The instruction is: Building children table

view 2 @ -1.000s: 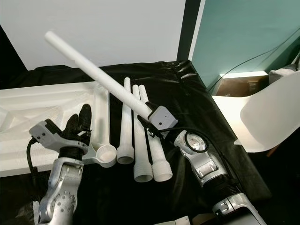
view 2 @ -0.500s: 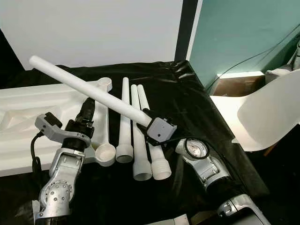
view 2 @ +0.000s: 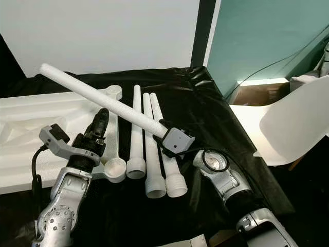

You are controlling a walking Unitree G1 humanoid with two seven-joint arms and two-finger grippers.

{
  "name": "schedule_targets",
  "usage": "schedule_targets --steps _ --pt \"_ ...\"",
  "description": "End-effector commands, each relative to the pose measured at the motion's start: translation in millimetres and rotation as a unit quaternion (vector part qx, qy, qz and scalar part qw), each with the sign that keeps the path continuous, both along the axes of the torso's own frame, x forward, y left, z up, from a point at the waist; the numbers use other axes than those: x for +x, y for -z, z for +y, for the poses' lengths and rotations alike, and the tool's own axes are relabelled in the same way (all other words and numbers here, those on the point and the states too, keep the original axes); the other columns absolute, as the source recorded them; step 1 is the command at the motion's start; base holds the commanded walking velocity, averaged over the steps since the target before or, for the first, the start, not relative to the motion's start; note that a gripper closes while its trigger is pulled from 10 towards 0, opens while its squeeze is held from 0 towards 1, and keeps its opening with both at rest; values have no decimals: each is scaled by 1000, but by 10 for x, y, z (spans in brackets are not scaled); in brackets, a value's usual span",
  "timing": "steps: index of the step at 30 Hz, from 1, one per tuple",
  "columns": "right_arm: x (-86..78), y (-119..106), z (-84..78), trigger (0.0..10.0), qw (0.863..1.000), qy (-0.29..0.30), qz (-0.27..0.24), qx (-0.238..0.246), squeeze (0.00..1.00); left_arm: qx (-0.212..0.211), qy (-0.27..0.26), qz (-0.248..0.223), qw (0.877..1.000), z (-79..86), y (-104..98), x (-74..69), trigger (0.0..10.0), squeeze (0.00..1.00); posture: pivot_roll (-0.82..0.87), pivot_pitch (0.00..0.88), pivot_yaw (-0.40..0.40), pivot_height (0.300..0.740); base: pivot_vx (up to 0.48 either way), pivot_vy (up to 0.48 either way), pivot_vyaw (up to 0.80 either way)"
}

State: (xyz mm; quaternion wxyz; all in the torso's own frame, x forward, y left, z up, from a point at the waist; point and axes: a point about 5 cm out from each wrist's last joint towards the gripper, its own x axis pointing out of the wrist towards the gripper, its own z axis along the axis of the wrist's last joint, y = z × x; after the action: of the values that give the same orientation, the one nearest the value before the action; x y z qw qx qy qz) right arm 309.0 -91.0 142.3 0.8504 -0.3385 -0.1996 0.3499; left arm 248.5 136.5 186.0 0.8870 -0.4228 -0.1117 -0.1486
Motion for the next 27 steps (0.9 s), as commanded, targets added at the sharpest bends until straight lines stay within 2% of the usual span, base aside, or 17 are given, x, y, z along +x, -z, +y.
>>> schedule_targets --steps 1,4,10,20,27 --pt "27 -31 -1 10000 1000 2 -7 1 0 12 107 -142 984 -110 -145 -108 10000 0 102 0 -25 740 0 0 0" --pt "11 -20 30 10000 1000 -10 -11 -5 0 12 111 -147 983 -130 -171 -94 10000 0 107 0 -29 740 0 0 0" --pt "-53 46 71 10000 999 -39 -9 -26 0 30 117 -147 982 -236 -191 42 10000 0 104 0 -27 740 0 0 0" --pt "-110 17 13 10000 998 -46 -27 -23 0 55 119 -121 984 -265 -106 132 10000 0 75 0 -13 740 0 0 0" --pt "-148 52 -12 10000 998 -48 -25 -24 0 47 118 -134 983 -304 -148 175 9843 0 70 0 -13 740 0 0 0"
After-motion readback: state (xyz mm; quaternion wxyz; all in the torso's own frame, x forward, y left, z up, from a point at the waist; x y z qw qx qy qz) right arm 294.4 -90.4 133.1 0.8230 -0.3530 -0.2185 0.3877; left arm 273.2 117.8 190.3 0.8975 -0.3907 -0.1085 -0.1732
